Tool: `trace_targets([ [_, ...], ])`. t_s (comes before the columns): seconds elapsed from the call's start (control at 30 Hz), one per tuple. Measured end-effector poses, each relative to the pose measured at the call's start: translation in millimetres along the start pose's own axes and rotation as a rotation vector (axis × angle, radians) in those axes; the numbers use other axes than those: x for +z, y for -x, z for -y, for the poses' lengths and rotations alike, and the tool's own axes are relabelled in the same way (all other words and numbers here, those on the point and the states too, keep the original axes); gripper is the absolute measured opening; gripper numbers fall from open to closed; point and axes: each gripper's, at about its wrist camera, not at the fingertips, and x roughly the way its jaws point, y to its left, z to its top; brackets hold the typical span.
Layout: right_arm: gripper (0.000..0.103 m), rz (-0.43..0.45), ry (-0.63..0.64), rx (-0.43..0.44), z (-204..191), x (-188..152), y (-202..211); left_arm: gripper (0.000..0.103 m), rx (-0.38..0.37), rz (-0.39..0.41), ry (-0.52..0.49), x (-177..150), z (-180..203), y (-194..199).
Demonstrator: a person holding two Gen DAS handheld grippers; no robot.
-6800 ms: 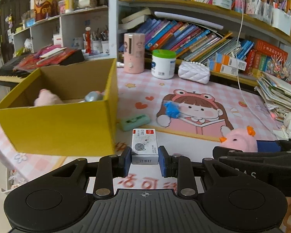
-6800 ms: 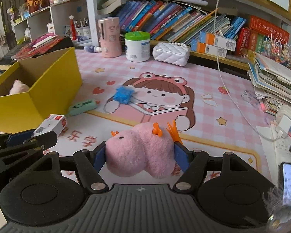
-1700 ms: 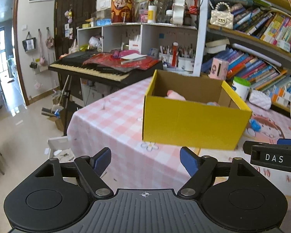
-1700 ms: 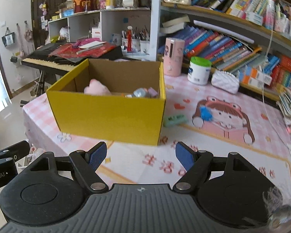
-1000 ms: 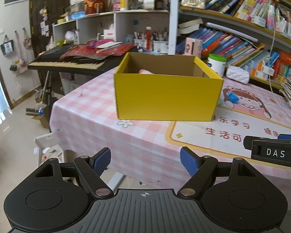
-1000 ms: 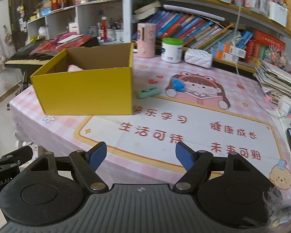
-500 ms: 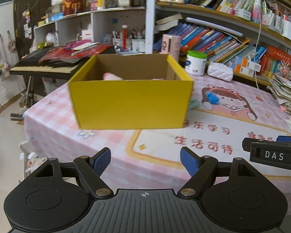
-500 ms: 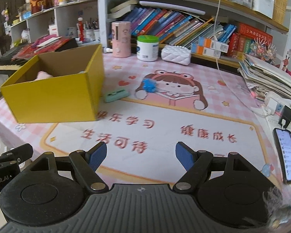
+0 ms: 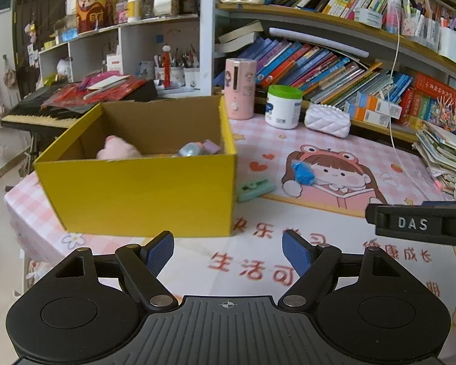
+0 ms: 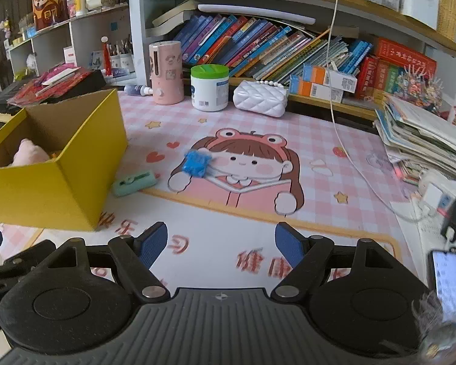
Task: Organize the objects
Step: 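Grasp the mint-green eraser with the right gripper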
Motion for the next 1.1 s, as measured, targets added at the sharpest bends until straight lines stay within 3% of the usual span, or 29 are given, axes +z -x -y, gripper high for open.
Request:
trace_targets([
  [0.3, 0.071, -0.010, 0.061, 0.143, 17.5, 20.4, -34.6, 0.080, 0.080, -0.021, 0.034, 3.8, 20.4, -14.2],
  [0.67, 0.063, -0.002, 0.232, 0.372, -14.6, 30.8, -93.3, 0.080, 0.209, -0.071, 0.103, -11.2, 14.9, -9.6],
  [1.1, 0.065, -0.038, 0.334, 0.431, -65.4, 40.2, -162.8, 0.080, 0.320, -0.101, 0.135, -15.8, 6.3, -3.8],
])
